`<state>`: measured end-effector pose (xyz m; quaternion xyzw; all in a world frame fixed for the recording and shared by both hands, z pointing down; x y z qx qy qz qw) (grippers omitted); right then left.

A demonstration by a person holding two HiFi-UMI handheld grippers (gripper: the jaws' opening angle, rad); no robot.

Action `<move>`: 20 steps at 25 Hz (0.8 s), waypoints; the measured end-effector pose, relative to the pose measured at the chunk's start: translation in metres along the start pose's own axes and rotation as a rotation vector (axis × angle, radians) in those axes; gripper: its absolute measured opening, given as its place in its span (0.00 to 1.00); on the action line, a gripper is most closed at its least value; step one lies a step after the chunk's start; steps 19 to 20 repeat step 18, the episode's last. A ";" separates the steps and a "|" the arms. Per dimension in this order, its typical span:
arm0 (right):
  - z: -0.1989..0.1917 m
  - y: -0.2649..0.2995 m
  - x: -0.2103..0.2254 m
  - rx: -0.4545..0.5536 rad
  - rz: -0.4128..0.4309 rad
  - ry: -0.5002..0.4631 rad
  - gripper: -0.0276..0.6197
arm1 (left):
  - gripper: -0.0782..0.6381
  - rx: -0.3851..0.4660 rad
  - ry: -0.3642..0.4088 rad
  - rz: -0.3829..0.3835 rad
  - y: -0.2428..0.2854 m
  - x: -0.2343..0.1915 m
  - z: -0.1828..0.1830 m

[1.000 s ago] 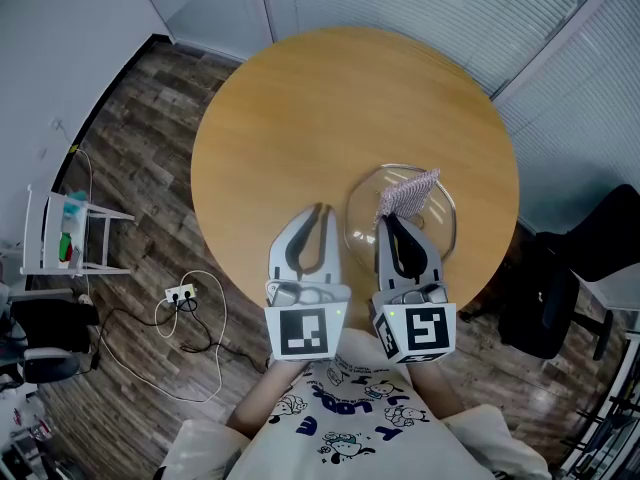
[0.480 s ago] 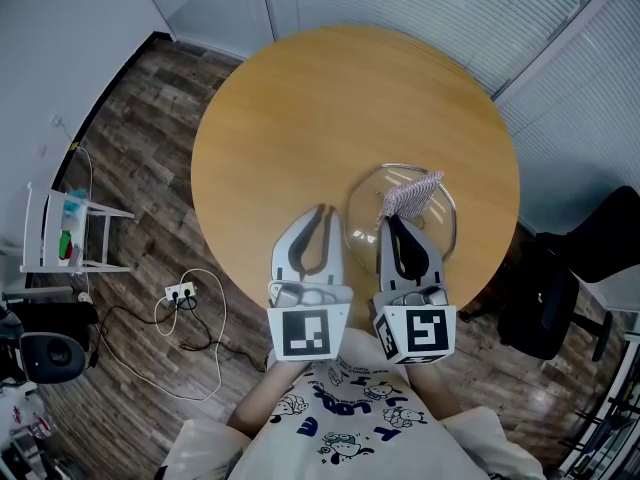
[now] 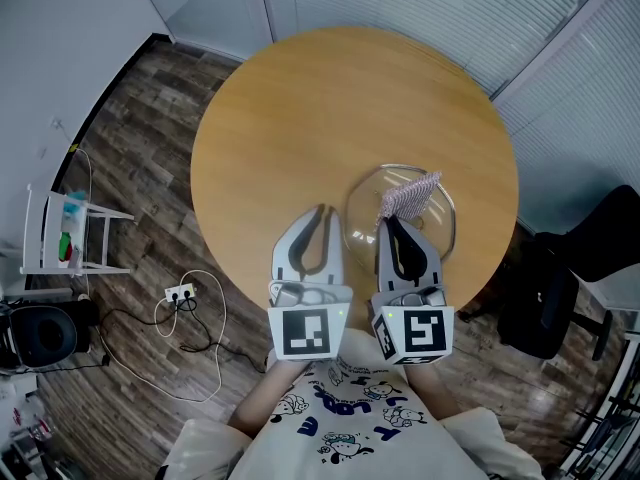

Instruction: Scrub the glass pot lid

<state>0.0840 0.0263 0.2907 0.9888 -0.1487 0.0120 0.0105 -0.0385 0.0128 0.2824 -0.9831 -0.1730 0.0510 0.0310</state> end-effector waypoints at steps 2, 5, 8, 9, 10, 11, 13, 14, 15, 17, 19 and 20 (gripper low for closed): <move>-0.001 -0.001 0.000 0.000 0.003 -0.003 0.10 | 0.16 0.002 0.002 -0.002 0.000 0.001 0.000; 0.000 -0.002 -0.001 0.002 0.004 -0.005 0.10 | 0.16 0.006 0.000 -0.003 -0.001 0.002 0.001; 0.001 -0.002 -0.001 0.003 0.001 -0.005 0.10 | 0.16 0.003 -0.006 -0.001 -0.001 0.002 0.001; 0.001 -0.001 -0.001 0.001 0.000 -0.005 0.10 | 0.16 0.003 -0.004 -0.001 -0.001 0.001 0.001; 0.000 0.000 -0.001 0.000 -0.001 -0.006 0.10 | 0.16 0.003 -0.001 -0.002 0.000 0.000 0.001; 0.000 0.001 -0.001 0.000 -0.001 -0.006 0.10 | 0.16 0.003 0.002 -0.003 0.000 -0.001 0.001; 0.000 0.000 -0.001 0.001 0.000 -0.008 0.10 | 0.16 0.004 0.004 -0.003 0.001 0.000 0.001; 0.001 0.000 -0.001 0.002 0.001 -0.008 0.10 | 0.16 0.005 0.005 -0.003 0.000 0.000 0.002; 0.001 -0.001 -0.001 0.002 0.000 -0.007 0.10 | 0.16 0.005 0.006 -0.003 0.000 0.001 0.002; 0.003 -0.003 0.000 0.003 -0.002 -0.005 0.10 | 0.16 0.007 0.003 -0.003 -0.001 0.003 0.003; 0.003 -0.005 0.000 0.004 -0.004 -0.004 0.10 | 0.16 0.008 0.001 -0.002 -0.002 0.004 0.004; 0.003 -0.005 0.000 0.004 -0.004 -0.004 0.10 | 0.16 0.008 0.001 -0.002 -0.002 0.004 0.004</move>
Point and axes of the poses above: the fingertips, and each gripper's own axes: y forward along the fingers, x to its right, z out of its top, the point moved 5 cm from there along -y, backward along the fingers, and after that the axes turned 9 degrees about x, right-handed, at the moved point
